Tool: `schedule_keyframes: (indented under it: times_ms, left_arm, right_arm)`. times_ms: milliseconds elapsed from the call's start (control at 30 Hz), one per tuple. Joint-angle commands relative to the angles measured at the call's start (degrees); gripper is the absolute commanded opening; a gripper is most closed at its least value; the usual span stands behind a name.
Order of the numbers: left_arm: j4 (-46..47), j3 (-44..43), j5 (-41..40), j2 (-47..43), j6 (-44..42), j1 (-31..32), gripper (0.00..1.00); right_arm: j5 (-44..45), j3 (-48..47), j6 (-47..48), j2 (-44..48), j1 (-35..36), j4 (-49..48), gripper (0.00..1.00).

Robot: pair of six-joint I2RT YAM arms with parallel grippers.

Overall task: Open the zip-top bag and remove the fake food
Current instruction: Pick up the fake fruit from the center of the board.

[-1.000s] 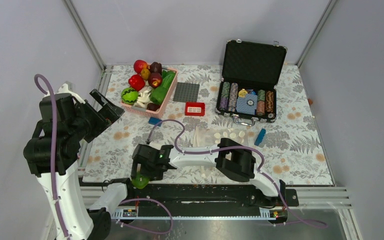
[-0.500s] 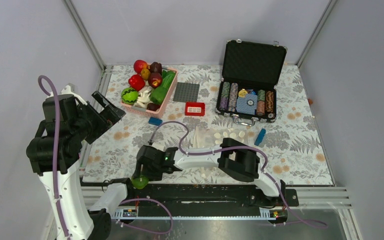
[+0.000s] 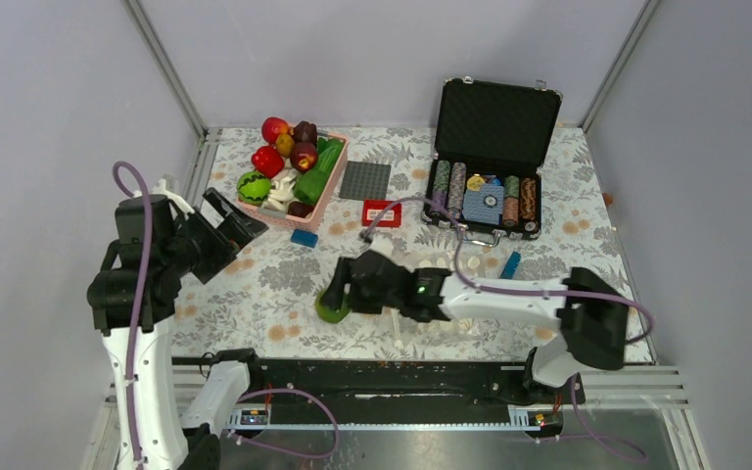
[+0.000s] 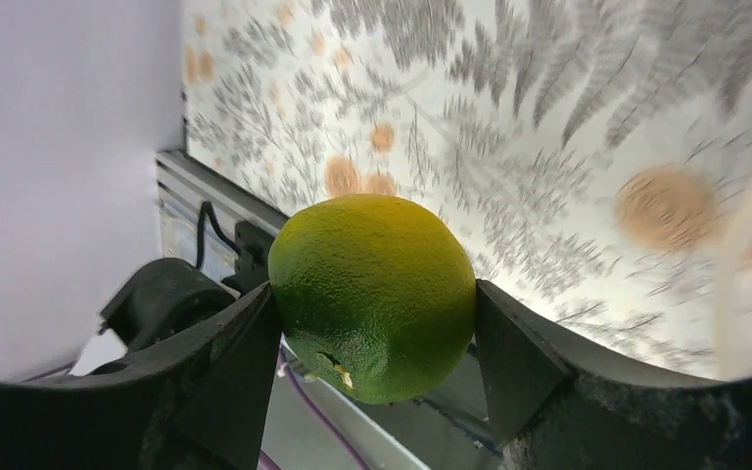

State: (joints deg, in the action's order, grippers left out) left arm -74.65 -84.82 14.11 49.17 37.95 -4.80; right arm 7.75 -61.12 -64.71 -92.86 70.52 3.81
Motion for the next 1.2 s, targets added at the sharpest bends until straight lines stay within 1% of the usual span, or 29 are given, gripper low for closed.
schedule_keyframes:
  times_ms: [0,100,133,200,300,367,467,567,833,1033,1167]
  left_arm:
    - [12.66,9.53,10.67,-2.14,4.48,0.05,0.99]
    - [17.55,16.41,15.92,-2.62,7.62,0.18,0.99]
    - [19.58,18.59,17.29,-3.08,8.84,0.38,0.99]
    - [24.03,22.01,19.06,-4.27,11.51,1.38,0.99]
    - [30.45,26.74,20.86,-5.24,16.14,4.25,0.99]
    - [34.70,29.54,21.40,-5.43,19.55,7.54,0.99]
    - [40.39,32.58,21.25,-5.32,23.80,12.11,0.99]
    - [44.45,33.64,20.48,-5.17,26.99,15.51,0.99]
    - [45.52,33.02,16.23,-3.56,27.48,24.32,0.99]
    - [45.47,33.22,16.24,-4.06,25.81,26.86,0.98]
    - [45.82,32.51,16.97,-3.75,24.43,27.99,0.97]
  right_arm:
    - [4.56,3.62,15.12,10.56,-3.40,-4.74,0.51]
    - [1.18,4.73,25.04,15.89,-4.69,-7.99,0.53]
    - [0.12,4.86,28.04,17.29,-4.83,-8.71,0.55]
    - [-1.76,5.14,33.30,19.73,-4.87,-9.94,0.56]
    - [-3.76,5.65,38.17,22.62,-4.87,-11.26,0.56]
    - [-5.92,5.54,40.20,23.76,-4.95,-11.46,0.55]
    - [-8.92,5.30,41.93,24.42,-4.97,-11.31,0.55]
    - [-11.14,5.14,42.73,24.47,-5.03,-11.20,0.53]
    - [-11.48,5.03,43.81,25.97,-5.10,-10.90,0.51]
    - [-9.36,5.62,44.44,27.59,-6.16,-9.70,0.51]
    - [-10.09,5.71,43.42,27.58,-7.25,-9.79,0.50]
